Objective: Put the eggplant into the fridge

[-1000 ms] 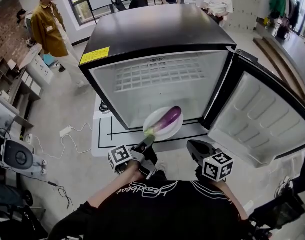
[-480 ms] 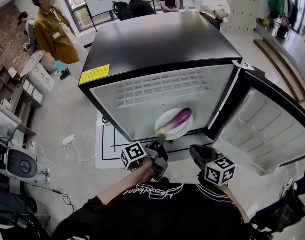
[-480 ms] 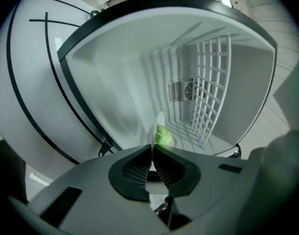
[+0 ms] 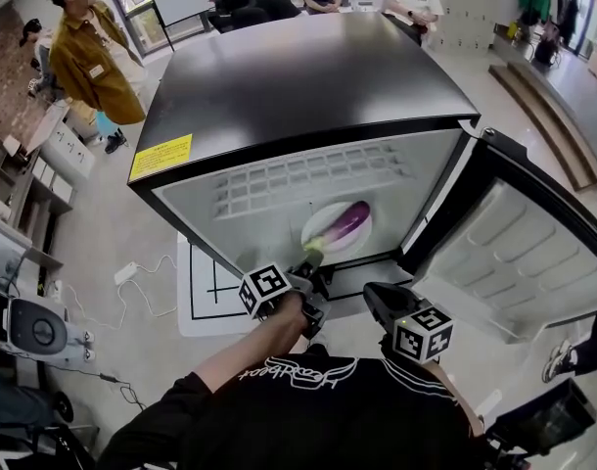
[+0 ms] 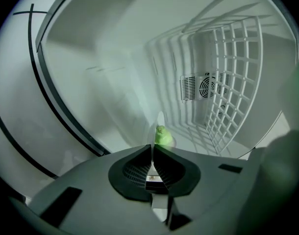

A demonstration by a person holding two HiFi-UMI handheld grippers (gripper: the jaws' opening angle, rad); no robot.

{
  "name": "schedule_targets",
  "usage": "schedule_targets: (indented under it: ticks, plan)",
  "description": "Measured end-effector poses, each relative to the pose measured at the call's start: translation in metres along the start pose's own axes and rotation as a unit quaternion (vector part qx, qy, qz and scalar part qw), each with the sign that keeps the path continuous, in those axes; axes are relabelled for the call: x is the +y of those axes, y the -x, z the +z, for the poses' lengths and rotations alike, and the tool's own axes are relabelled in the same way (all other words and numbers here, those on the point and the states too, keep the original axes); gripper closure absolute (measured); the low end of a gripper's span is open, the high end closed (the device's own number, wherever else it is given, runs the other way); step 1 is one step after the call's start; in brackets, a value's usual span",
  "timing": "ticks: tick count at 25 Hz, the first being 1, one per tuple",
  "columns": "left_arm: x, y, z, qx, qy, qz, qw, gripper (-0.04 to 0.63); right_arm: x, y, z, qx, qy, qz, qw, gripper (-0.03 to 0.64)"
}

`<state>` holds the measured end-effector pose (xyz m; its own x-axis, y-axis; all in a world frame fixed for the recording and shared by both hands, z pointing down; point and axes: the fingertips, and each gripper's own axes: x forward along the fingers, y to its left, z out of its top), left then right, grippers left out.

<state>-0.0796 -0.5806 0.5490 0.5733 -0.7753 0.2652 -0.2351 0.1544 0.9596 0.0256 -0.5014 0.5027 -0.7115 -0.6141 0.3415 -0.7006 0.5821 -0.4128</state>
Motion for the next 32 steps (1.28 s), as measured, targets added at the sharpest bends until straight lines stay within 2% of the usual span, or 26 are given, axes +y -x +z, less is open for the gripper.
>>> schedule_targets:
  ticks: [12, 20, 25, 28, 32]
  plan:
    - [0.020, -0.023, 0.018, -0.008, 0.018, 0.028, 0.9994, 0.572, -0.004, -0.016, -0.001, 0.013, -0.009, 0.000, 1.000, 0.611]
    - [0.026, -0.035, 0.025, -0.005, 0.043, 0.030, 0.9986, 0.572, -0.008, -0.024, -0.003, 0.020, -0.015, 0.006, 1.000, 0.611]
    - [0.022, -0.039, 0.023, 0.015, 0.026, 0.025, 0.9992, 0.572, -0.006, -0.027, -0.003, 0.022, -0.023, 0.015, 0.999, 0.611]
    - [0.020, -0.041, 0.019, 0.034, 0.003, 0.028, 0.9990, 0.571, -0.007, -0.027, -0.002, 0.020, -0.033, 0.020, 0.999, 0.611]
    - [0.020, -0.042, 0.010, 0.079, -0.026, 0.035, 0.9959, 0.561, -0.009, -0.026, -0.003, 0.018, -0.050, 0.024, 0.998, 0.611]
